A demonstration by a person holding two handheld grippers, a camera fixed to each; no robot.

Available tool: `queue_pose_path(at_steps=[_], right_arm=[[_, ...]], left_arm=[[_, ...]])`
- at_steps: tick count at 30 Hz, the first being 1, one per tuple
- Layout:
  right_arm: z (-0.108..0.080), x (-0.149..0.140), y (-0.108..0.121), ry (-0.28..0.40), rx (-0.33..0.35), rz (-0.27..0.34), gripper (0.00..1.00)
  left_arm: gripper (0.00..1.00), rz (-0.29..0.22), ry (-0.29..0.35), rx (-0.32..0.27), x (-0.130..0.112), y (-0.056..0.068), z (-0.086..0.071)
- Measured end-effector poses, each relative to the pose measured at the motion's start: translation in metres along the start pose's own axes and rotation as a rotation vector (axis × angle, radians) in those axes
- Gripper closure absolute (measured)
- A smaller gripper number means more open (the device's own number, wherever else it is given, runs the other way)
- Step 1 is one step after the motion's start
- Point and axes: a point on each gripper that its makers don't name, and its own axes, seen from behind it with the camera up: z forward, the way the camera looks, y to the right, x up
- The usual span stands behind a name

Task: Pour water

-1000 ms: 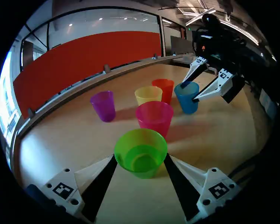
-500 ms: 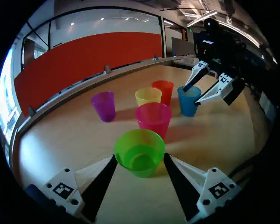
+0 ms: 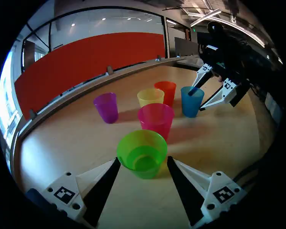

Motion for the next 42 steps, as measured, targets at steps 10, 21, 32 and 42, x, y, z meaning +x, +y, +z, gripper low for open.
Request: queue_pose_path(at_steps=[10,21,32,42], right_arm=[[-0.005,-0.008,-0.001,-0.007,-0.008,0.002,0.07],[-0.014,-0.021,-0.007,-0.013,-0.017,0.016,0.07],[-0.032,-0.032,-0.002,-0.008,-0.059,0.047,0.07],[-0.051,-0.045,0.007,0.004,-0.122,0.094,0.07]], left_arm=[[0.09,0.009,-0.016,-0.002,-0.006,0.002,-0.005],[0.09,-0.013,-0.022,0.023,-0.012,-0.003,-0.017],[0.09,-0.05,-0.008,0.082,-0.015,-0.022,-0.035],[0.09,-0.104,0.007,0.124,-0.02,-0.036,-0.049]])
